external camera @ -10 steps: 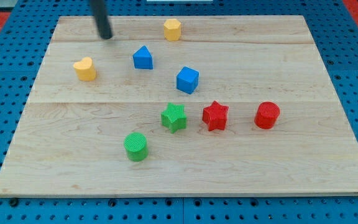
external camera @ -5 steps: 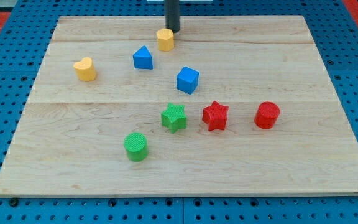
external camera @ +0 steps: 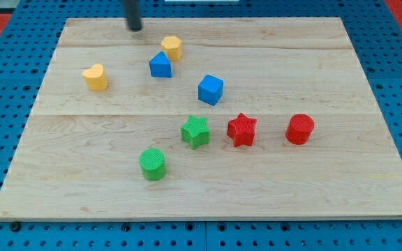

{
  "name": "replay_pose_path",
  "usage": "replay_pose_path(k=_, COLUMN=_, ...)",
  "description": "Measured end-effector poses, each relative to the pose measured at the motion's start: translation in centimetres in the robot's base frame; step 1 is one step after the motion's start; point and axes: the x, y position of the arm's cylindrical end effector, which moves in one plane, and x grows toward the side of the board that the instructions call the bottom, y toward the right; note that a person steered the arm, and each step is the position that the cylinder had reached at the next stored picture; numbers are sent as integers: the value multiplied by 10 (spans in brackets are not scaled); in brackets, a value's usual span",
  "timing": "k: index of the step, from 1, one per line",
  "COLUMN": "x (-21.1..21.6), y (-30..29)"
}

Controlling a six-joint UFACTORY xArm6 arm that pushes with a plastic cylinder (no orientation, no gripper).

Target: Push the yellow hexagon closer to yellow heart

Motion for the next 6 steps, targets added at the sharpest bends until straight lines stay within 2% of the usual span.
replay_pose_path(k=1, x=23, y=111)
replay_pose_path(k=2, x=58, y=71)
replay_pose_path(k=3, x=99, y=-11)
replay_pose_path(k=4, x=104, y=-81)
replay_pose_path(k=5, x=69, y=-82)
replay_pose_path(k=6, x=103, y=-126)
